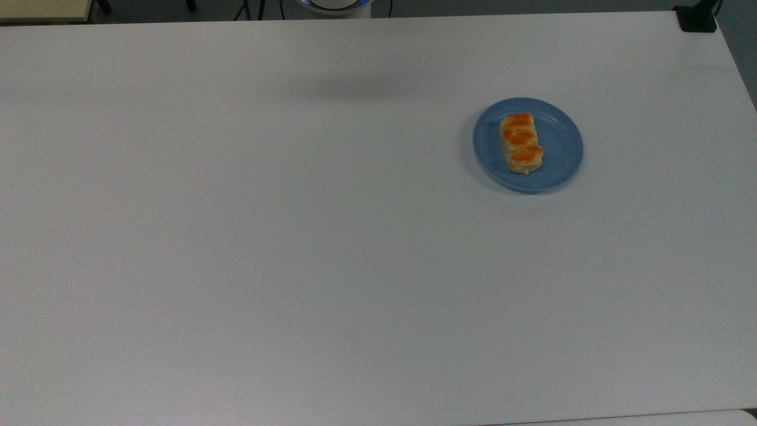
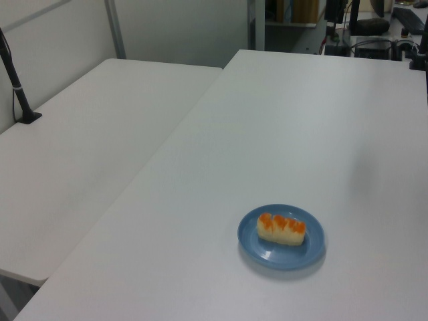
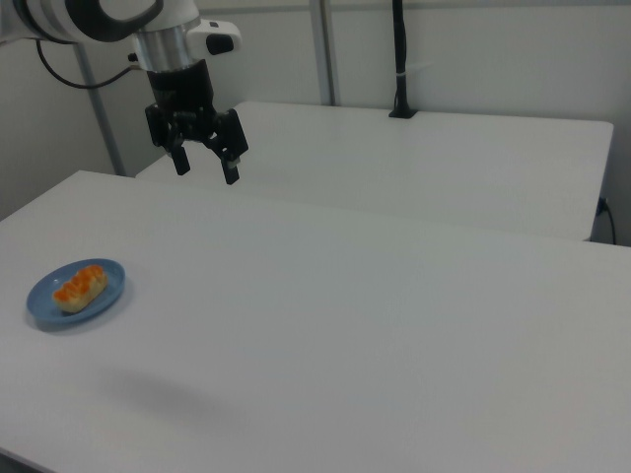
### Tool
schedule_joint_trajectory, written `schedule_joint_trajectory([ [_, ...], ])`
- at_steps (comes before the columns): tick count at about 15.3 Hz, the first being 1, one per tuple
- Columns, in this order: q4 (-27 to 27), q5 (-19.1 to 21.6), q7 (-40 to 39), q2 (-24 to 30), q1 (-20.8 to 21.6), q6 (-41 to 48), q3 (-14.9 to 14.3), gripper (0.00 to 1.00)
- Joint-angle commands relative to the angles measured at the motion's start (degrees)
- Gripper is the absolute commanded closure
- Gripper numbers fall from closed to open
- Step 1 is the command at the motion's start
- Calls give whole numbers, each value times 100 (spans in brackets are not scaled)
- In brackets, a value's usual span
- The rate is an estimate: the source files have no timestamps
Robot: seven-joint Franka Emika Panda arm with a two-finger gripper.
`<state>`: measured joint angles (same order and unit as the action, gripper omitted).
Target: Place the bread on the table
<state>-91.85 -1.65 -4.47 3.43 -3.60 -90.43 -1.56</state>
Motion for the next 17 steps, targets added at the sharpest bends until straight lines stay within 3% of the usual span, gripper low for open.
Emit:
schedule_joint_trajectory([
  [1, -158, 112, -54, 123, 26, -89, 33, 0],
  [11, -158, 104, -18, 123, 52, -63, 76, 0],
  [17, -193, 51, -71, 114, 44, -63, 243, 0],
])
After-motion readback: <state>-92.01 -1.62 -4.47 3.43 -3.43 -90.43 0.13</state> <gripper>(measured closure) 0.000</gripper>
